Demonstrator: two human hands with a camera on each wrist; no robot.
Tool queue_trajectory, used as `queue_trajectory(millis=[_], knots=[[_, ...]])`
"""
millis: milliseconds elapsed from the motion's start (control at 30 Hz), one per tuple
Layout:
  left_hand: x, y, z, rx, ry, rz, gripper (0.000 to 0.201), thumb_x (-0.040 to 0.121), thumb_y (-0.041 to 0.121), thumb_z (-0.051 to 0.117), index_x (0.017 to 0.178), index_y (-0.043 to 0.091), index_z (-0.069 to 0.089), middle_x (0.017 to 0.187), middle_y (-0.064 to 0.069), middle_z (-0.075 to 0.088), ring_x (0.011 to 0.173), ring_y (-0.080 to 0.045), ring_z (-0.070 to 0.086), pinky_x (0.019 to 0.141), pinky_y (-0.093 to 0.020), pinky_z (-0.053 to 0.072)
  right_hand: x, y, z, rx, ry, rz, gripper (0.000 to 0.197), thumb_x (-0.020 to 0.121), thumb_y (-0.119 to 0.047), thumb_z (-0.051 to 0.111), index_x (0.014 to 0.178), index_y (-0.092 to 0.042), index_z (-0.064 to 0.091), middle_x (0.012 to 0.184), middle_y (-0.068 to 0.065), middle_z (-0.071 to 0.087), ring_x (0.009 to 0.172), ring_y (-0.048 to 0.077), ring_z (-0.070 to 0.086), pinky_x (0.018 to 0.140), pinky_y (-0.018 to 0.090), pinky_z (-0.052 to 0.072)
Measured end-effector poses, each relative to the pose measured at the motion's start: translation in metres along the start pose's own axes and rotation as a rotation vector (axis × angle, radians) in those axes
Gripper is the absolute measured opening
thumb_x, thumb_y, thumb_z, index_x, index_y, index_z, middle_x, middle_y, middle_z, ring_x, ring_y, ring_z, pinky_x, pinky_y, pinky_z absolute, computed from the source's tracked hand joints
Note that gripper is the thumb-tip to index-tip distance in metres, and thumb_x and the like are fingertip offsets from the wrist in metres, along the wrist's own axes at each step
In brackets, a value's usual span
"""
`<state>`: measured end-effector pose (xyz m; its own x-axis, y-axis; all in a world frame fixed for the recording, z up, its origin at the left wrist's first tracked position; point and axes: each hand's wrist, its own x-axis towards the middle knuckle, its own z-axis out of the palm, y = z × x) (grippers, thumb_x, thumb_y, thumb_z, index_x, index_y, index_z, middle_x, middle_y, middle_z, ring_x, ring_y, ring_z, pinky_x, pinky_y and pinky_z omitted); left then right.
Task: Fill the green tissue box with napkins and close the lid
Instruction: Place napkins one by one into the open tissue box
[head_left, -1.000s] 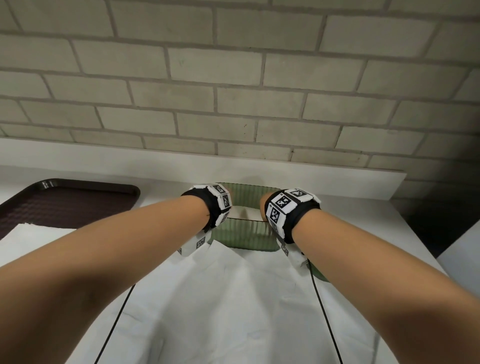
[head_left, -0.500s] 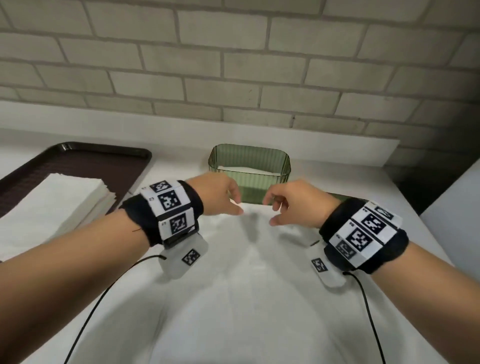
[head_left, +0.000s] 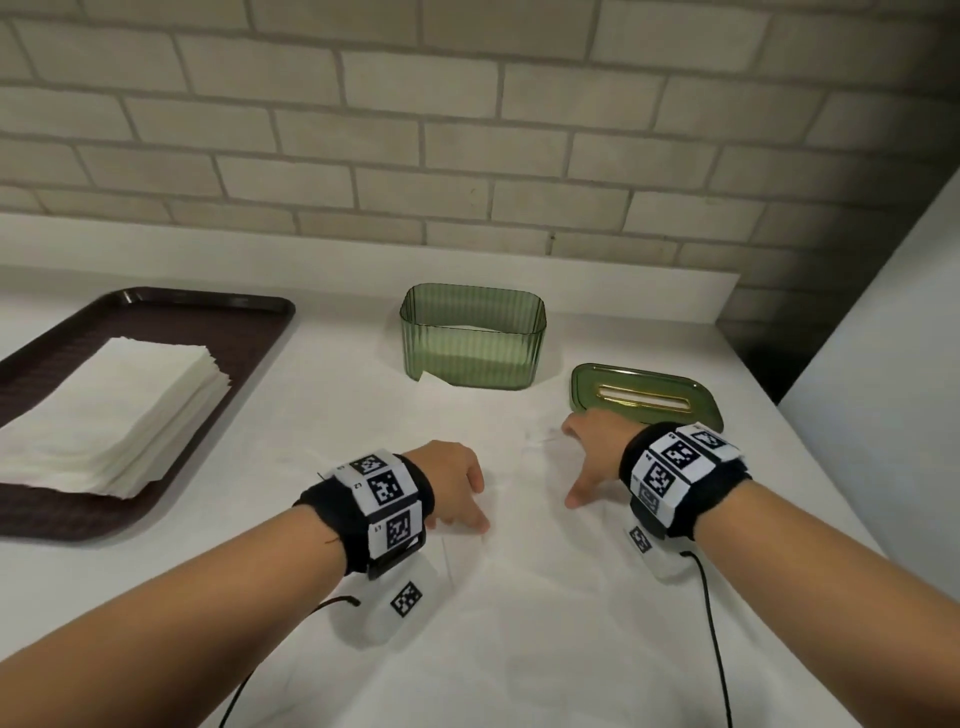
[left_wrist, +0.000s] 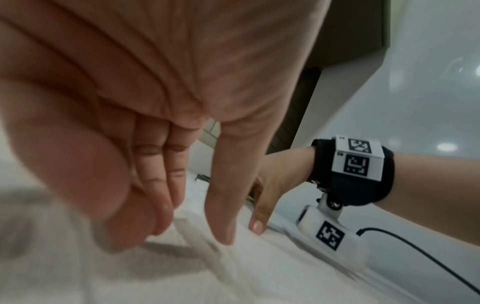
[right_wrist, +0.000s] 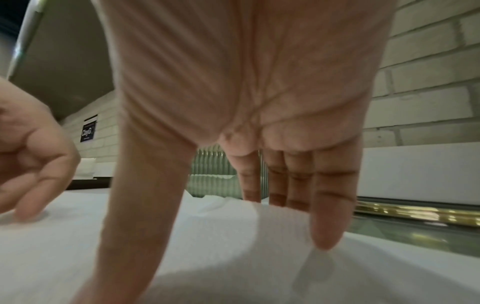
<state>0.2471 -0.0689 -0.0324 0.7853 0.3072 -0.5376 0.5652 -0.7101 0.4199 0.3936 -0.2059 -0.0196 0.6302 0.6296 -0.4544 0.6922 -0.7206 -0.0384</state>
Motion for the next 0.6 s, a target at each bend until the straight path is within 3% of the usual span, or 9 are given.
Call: queue_trajectory(millis=[100, 233, 333, 400, 500, 600], knots=[[0.0, 0.005, 0.007, 0.009, 0.012, -0.026, 0.041, 0.071, 0.033, 0.078, 0.103, 0.021, 0.055, 0.099, -0.004, 0.066, 0.079, -0.022, 0.065, 0.077, -0.035, 0.059, 0.0, -0.001, 0.001, 0.061, 0.0, 0.028, 0.098, 0.06, -0.037, 0.086, 0.14, -0.018, 0.033, 0.137, 0.002, 0.046, 0.12, 0.023, 0.051, 0.097, 0.036, 0.046], [0.003, 0.007, 0.011, 0.046, 0.027, -0.027, 0.037, 0.073, 0.036, 0.076, 0.099, 0.021, 0.054, 0.082, 0.001, 0.061, 0.071, -0.018, 0.059, 0.074, -0.029, 0.056, -0.001, -0.003, 0.001, 0.08, 0.015, 0.041, 0.096, 0.058, -0.033, 0.088, 0.136, -0.019, 0.034, 0.128, 0.004, 0.051, 0.109, 0.024, 0.056, 0.086, 0.034, 0.05], [0.003, 0.007, 0.012, 0.065, 0.053, -0.019, 0.034, 0.076, 0.038, 0.073, 0.097, 0.021, 0.054, 0.087, 0.0, 0.058, 0.065, -0.015, 0.056, 0.069, -0.029, 0.052, -0.001, -0.004, 0.003, 0.088, 0.043, 0.03, 0.093, 0.057, -0.032, 0.089, 0.132, -0.02, 0.036, 0.122, 0.003, 0.053, 0.101, 0.023, 0.058, 0.083, 0.035, 0.053], [0.004, 0.007, 0.013, 0.093, 0.083, -0.01, 0.025, 0.081, 0.04, 0.065, 0.095, 0.021, 0.055, 0.086, -0.001, 0.061, 0.061, -0.014, 0.054, 0.066, -0.026, 0.047, -0.001, -0.004, 0.001, 0.113, 0.072, 0.014, 0.081, 0.062, -0.031, 0.086, 0.129, -0.019, 0.041, 0.121, 0.002, 0.053, 0.102, 0.021, 0.057, 0.08, 0.029, 0.05], [0.009, 0.009, 0.013, 0.007, 0.093, -0.018, 0.015, 0.089, 0.034, 0.055, 0.09, 0.02, 0.05, 0.069, 0.0, 0.058, 0.068, -0.021, 0.058, 0.069, -0.028, 0.051, -0.004, -0.002, -0.016, 0.074, 0.118, -0.045, 0.047, 0.074, -0.028, 0.077, 0.115, -0.016, 0.057, 0.108, -0.001, 0.057, 0.095, 0.017, 0.054, 0.073, 0.023, 0.041], [0.013, 0.009, 0.011, 0.016, 0.068, 0.013, 0.025, 0.084, 0.035, 0.063, 0.101, 0.02, 0.053, 0.087, 0.0, 0.059, 0.081, -0.02, 0.06, 0.08, -0.032, 0.054, -0.008, 0.005, -0.041, 0.05, 0.184, -0.07, 0.022, 0.079, -0.027, 0.071, 0.098, -0.016, 0.067, 0.089, -0.003, 0.056, 0.085, 0.016, 0.053, 0.061, 0.022, 0.038]])
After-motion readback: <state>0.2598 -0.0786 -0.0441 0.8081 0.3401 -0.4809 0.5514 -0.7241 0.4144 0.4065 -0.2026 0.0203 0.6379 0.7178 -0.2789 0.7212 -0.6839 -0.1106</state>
